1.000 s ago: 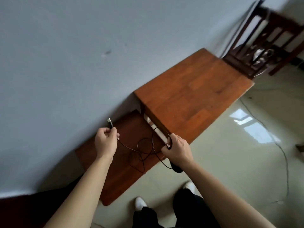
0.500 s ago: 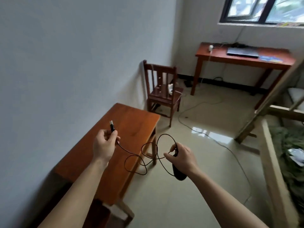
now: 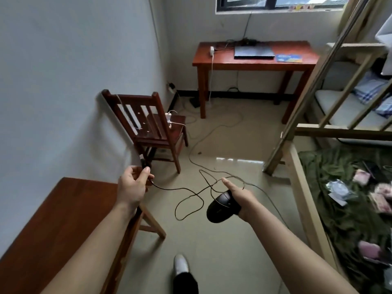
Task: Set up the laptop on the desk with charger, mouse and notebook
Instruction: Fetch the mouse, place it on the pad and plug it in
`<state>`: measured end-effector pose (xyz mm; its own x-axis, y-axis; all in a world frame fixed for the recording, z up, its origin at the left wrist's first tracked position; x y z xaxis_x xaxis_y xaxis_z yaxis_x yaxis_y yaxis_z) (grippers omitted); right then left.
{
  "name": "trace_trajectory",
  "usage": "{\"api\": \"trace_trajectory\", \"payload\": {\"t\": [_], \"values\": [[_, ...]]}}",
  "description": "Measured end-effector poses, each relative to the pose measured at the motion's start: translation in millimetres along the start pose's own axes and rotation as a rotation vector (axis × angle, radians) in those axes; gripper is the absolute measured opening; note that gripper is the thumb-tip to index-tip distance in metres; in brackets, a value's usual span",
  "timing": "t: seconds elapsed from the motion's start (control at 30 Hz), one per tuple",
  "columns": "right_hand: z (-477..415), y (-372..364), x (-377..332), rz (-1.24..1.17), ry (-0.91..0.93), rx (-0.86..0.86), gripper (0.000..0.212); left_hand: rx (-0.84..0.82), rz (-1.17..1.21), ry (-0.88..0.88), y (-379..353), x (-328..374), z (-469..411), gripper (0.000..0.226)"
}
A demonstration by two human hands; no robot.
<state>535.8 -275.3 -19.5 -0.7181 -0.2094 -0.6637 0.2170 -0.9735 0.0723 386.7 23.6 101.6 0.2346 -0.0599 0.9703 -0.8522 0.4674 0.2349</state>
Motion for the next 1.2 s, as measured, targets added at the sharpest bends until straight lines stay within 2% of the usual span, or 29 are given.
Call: {"api": "trace_trajectory", "payload": {"t": [0.1, 0.23, 0.37, 0.53, 0.67, 0.73, 0.8, 0.9, 1.0, 1.07, 1.2], "values": [[-39, -27, -18, -0.041, -0.162, -0.108, 0.046, -0.027, 0.012, 0.017, -46, -3, -64, 0.015], [-91, -47, -68, -0.037, -0.238, -0.096, 0.049, -0.067, 0.036, 0.038, -112, 6, -159, 0.008], [-140, -51, -144, -0.045, -0.174, -0.044, 0.061, -0.163, 0.019, -0.010, -189, 43, -244, 0.010], [-197, -25, -205, -0.274, -0.195, 0.095, 0.039, -0.280, 0.024, -0.045, -296, 79, -306, 0.011], [-261, -7, -257, -0.416, -0.180, 0.119, 0.046, -0.391, 0.022, -0.050, -397, 97, -343, 0.013], [-304, 3, -297, -0.409, -0.128, 0.137, 0.051, -0.410, 0.004, -0.052, -451, 105, -366, 0.011], [-348, 19, -344, -0.265, -0.016, 0.196, 0.054, -0.394, -0.016, -0.074, -501, 119, -391, 0.010], [-391, 42, -429, 0.155, 0.258, 0.331, 0.055, -0.357, -0.042, -0.087, -556, 146, -425, 0.009], [-426, 51, -512, 0.470, 0.469, 0.366, 0.051, -0.336, -0.041, -0.125, -602, 186, -460, 0.010], [-454, 58, -567, 0.584, 0.536, 0.377, 0.050, -0.306, -0.032, -0.134, -633, 207, -489, 0.010], [-505, 70, -644, 0.654, 0.600, 0.374, 0.046, -0.266, 0.010, -0.091, -688, 220, -537, 0.011]]}}
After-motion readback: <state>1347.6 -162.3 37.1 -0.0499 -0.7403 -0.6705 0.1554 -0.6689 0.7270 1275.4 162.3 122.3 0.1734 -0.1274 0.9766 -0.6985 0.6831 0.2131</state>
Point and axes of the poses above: each hand's wrist, its own z-axis away from the middle knuckle, its own y-axis out of the back of the hand, x = y × z, the point moved 8 cm from there along -z, towards the middle knuckle, and after that the axes turned 9 degrees about x, right-handed, at the moved point
